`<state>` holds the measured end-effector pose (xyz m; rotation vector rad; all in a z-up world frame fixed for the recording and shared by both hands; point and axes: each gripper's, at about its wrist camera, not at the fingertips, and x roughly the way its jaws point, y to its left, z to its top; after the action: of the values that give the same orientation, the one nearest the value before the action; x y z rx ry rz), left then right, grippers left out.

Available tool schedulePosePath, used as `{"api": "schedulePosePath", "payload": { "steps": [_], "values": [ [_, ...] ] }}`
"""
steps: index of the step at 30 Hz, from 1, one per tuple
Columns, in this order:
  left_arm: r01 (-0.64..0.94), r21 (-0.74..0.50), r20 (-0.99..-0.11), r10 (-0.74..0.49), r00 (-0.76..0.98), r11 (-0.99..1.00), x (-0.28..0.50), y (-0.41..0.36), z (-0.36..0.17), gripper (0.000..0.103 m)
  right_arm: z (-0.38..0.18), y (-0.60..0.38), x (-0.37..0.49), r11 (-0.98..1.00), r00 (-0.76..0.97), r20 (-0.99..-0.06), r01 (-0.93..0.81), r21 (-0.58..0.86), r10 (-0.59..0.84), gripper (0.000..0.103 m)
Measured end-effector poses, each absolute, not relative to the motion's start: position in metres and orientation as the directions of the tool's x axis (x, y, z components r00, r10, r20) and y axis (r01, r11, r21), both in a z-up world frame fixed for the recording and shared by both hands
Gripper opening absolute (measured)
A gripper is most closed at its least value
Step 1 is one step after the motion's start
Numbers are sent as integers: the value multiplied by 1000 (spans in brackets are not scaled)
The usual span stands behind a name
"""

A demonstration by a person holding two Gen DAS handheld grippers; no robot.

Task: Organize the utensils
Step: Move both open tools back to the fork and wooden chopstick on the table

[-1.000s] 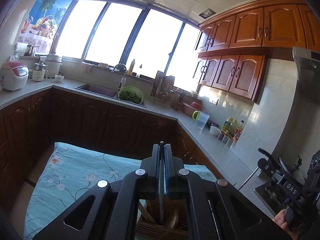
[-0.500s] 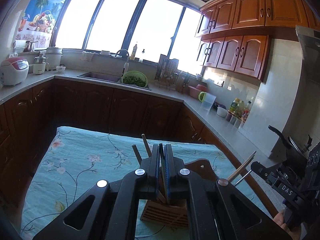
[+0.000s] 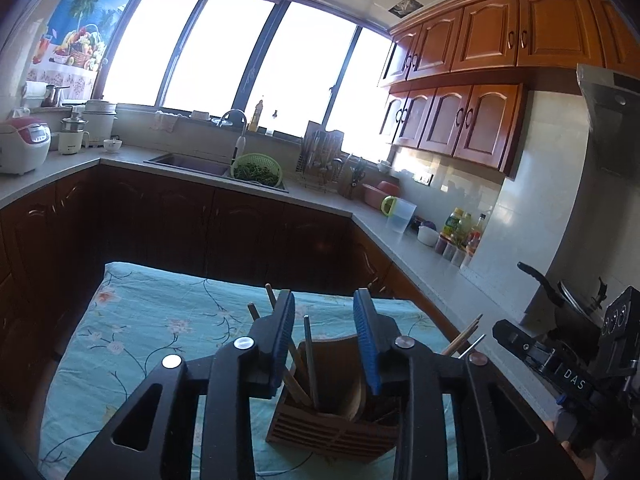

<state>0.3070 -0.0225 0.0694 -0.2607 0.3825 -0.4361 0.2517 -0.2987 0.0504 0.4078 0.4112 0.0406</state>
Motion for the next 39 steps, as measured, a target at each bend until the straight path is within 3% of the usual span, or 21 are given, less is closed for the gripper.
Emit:
{"api": "schedulePosePath", "payload": {
  "steps": [2,4,6,11,24,39],
  "values": [
    [342,-331,-279,-437,855,880,292,-15,72,53,59,-303,240,914,933,-342,43,403,107,66],
    [325,-343,-253,-420,872,881,278,-4,76,63,65,-308,227,909,945,-312,43,414,97,90],
    [297,-353,-250,-396,884,887,262,5,73,80,68,-313,214,908,952,-296,54,416,79,98],
    [211,-357,-318,-331,889,910,232,17,52,94,62,-318,185,908,941,-331,74,413,74,101],
    [145,-357,-499,-320,805,923,163,24,28,95,13,-315,100,931,864,-502,159,328,29,101],
    [171,-326,-598,-343,725,930,140,7,23,94,-30,-302,78,947,786,-616,164,276,44,101]
  ]
}}
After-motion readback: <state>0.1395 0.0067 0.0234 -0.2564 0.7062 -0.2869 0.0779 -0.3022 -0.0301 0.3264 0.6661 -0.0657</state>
